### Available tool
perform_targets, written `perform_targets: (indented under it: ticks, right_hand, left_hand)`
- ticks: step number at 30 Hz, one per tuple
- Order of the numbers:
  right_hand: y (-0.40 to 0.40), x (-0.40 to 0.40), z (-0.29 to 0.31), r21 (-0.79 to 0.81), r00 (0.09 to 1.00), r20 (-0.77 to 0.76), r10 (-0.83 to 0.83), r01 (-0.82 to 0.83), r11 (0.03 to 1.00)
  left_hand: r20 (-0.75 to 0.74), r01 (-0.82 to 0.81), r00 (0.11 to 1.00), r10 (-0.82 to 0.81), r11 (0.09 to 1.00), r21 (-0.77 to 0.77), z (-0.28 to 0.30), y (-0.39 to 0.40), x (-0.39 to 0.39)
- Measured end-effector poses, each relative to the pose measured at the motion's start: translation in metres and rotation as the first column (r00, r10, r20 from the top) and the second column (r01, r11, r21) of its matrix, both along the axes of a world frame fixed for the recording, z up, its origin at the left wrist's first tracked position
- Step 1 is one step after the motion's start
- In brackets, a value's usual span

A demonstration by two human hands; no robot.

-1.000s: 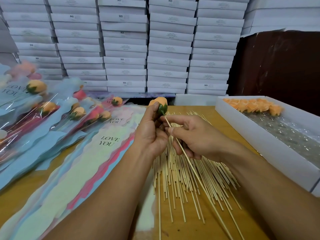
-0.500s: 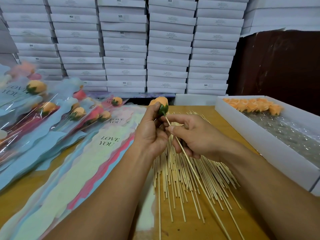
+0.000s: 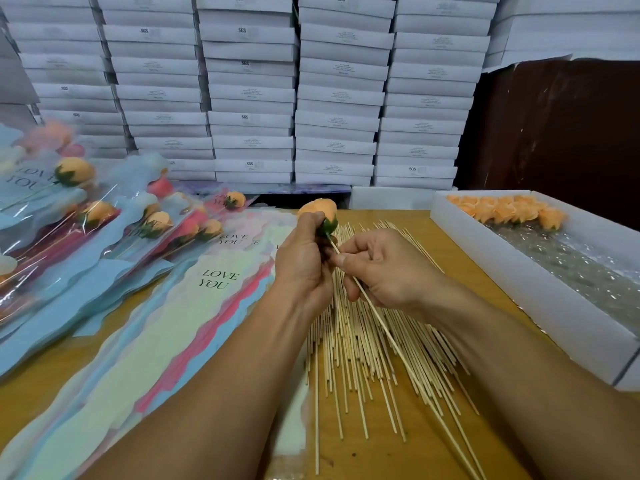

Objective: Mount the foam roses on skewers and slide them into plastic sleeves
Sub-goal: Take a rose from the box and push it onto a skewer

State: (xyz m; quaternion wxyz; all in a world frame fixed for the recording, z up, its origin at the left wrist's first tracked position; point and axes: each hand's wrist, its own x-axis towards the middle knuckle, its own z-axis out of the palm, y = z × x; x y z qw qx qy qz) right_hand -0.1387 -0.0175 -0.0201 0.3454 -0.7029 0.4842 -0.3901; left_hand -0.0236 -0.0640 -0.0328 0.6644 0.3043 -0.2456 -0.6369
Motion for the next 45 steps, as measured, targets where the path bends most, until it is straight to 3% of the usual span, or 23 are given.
perform_targets:
  ticks: [3, 5, 8, 11, 14, 19, 22, 25, 28, 30, 32, 36, 41, 45]
  right_hand:
    - [-0.003, 0.000, -0.001, -0.026, 0.999, -0.001, -0.049, 0.049, 0.998]
    - [-0.004, -0.003, 0.001, 0.007, 0.992, 0.093, -0.080, 0.080, 0.997]
    - [-0.005, -0.007, 0.005, 0.078, 0.964, 0.238, -0.120, 0.104, 0.992]
    - [-0.009, -0.011, 0.005, 0.104, 0.937, 0.305, -0.172, 0.147, 0.984]
    - [-0.012, -0.017, 0.005, 0.133, 0.914, 0.348, -0.208, 0.172, 0.976]
    - [-0.016, -0.021, 0.004, 0.134, 0.928, 0.308, -0.211, 0.177, 0.975]
    - [-0.018, -0.023, 0.002, 0.138, 0.934, 0.291, -0.208, 0.174, 0.975]
    - [-0.019, -0.022, 0.001, 0.127, 0.940, 0.276, -0.200, 0.170, 0.977]
    - [-0.019, -0.022, 0.000, 0.122, 0.947, 0.262, -0.188, 0.161, 0.979]
    - [-0.019, -0.022, -0.001, 0.119, 0.948, 0.260, -0.186, 0.160, 0.980]
    - [-0.019, -0.022, -0.001, 0.121, 0.947, 0.260, -0.189, 0.163, 0.979]
    - [-0.019, -0.022, -0.001, 0.123, 0.947, 0.260, -0.186, 0.159, 0.980]
    - [-0.017, -0.021, 0.000, 0.130, 0.947, 0.267, -0.178, 0.147, 0.980]
    - [-0.016, -0.021, 0.001, 0.152, 0.955, 0.223, -0.197, 0.166, 0.974]
  left_hand:
    - [0.018, 0.003, 1.000, -0.003, 1.000, -0.004, -0.001, 0.001, -0.002]
    - [0.089, 0.001, 0.996, 0.000, 1.000, -0.011, -0.003, 0.005, -0.006]
    - [0.318, 0.000, 0.948, 0.005, 1.000, -0.015, -0.005, 0.008, -0.012]
    - [0.543, 0.043, 0.839, -0.049, 0.999, 0.023, 0.001, 0.008, -0.015]
    - [0.764, 0.101, 0.635, -0.112, 0.993, 0.061, 0.016, 0.005, -0.013]
    - [0.991, 0.197, 0.109, -0.077, 0.979, 0.054, 0.044, -0.008, 0.024]
    - [0.981, 0.206, -0.174, 0.086, 0.977, -0.049, 0.053, -0.020, 0.072]
    - [0.873, 0.199, -0.446, 0.197, 0.973, -0.118, 0.042, -0.028, 0.121]
    - [0.818, 0.186, -0.559, 0.139, 0.982, -0.039, 0.014, -0.032, 0.156]
    - [0.744, 0.216, -0.644, 0.181, 0.975, -0.050, -0.003, -0.035, 0.169]
    - [0.684, 0.256, -0.696, 0.219, 0.965, -0.049, -0.017, -0.039, 0.174]
    - [0.702, 0.279, -0.663, 0.259, 0.956, -0.089, -0.029, -0.037, 0.179]
    - [0.629, 0.362, -0.654, 0.421, 0.904, -0.228, -0.036, -0.041, 0.181]
    - [0.646, 0.327, -0.651, 0.399, 0.915, -0.235, -0.035, -0.032, 0.177]
